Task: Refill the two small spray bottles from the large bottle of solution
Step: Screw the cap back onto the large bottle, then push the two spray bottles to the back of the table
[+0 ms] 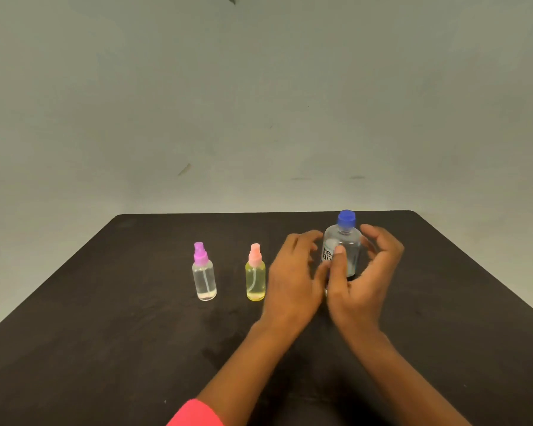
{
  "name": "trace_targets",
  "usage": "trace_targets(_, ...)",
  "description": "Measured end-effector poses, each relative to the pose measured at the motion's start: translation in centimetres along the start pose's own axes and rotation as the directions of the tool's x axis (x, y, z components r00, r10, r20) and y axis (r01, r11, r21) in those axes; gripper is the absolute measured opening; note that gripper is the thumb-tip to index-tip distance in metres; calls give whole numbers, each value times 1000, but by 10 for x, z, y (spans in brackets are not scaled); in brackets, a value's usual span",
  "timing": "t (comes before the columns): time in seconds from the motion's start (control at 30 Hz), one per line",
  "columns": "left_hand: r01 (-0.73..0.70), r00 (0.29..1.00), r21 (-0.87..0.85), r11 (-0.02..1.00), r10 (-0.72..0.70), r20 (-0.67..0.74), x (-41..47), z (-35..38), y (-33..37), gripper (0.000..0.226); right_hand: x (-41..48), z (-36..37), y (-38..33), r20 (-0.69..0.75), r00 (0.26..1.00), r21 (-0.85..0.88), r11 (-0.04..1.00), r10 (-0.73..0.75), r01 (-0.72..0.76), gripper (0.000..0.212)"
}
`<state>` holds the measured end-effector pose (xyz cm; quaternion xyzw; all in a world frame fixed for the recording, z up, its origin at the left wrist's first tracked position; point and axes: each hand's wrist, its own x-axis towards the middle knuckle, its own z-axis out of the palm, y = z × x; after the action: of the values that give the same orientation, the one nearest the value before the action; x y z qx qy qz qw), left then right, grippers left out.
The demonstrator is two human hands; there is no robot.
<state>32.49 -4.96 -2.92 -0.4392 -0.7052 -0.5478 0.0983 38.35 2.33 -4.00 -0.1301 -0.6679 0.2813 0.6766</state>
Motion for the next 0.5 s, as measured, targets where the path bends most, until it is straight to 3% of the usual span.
trace_targets(0.07, -18, 984, 14, 1000, 20, -180, -6, -27, -8, 28, -7, 6, -6, 75, 997, 48, 998, 29, -33, 35)
trace_targets(0.13, 46, 932, 6, 999, -41, -360, -13, -54, -19, 26, -16, 16, -8, 237, 962, 79, 985, 133, -155, 31)
trace_targets(0.23, 246, 827, 18, 969, -200, -525, -26, -83, -43, 41, -35, 35, 0, 520, 770, -116, 924, 369, -365, 42)
trace_targets(0.3, 436, 784, 20, 900, -369, -498, -33, -93, -66, 61, -48, 47, 7, 609, 603, -284, 851, 516, -442, 60)
trace_targets(0.37, 597, 749, 11, 802, -553, -365, -36, -97, -89, 82, -58, 59, 9, 641, 499, -360, 803, 583, -474, 75)
trace_targets(0.43, 668, 723, -12, 744, -653, -225, -37, -97, -104, 88, -63, 69, 8, 657, 495, -379, 817, 568, -435, 69)
trace_targets(0.5, 658, 738, -30, 753, -652, -174, -38, -93, -110, 72, -65, 74, 6, 660, 534, -391, 849, 528, -356, 53)
